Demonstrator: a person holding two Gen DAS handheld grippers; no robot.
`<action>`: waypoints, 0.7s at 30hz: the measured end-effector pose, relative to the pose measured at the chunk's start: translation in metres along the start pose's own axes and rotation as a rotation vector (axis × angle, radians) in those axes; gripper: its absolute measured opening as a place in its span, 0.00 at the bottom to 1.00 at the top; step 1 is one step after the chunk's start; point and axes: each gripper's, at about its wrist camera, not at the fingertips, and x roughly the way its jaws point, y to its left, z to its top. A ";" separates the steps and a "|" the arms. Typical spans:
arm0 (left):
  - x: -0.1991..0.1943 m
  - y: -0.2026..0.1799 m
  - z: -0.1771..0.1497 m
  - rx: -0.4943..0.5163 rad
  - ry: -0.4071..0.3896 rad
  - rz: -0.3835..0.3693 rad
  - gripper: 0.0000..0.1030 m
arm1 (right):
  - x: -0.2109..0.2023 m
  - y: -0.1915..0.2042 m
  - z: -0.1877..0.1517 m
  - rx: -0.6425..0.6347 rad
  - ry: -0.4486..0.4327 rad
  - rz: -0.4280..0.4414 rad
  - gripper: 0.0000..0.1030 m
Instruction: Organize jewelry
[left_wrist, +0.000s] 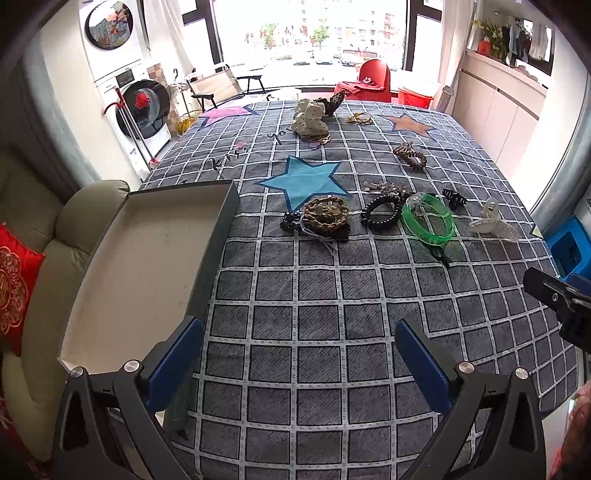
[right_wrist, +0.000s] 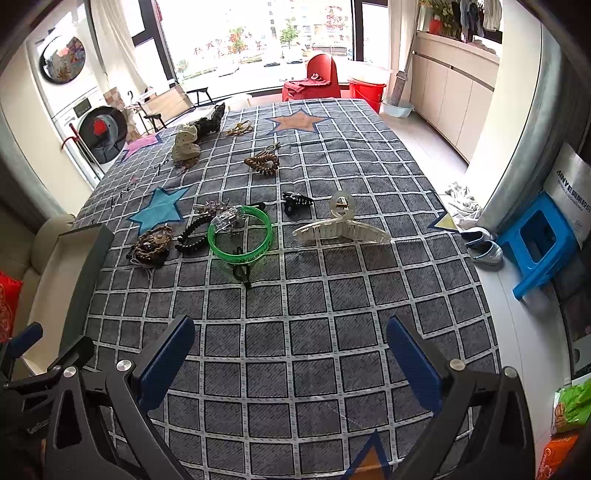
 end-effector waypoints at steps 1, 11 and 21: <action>0.001 -0.001 0.000 0.001 0.002 0.001 1.00 | 0.001 0.000 0.000 0.001 0.001 0.000 1.00; 0.005 -0.002 0.002 0.005 0.006 0.002 1.00 | 0.007 -0.009 0.006 0.015 0.006 -0.010 1.00; 0.022 -0.020 0.020 0.037 0.007 -0.054 1.00 | 0.018 -0.037 0.014 0.056 0.008 -0.041 1.00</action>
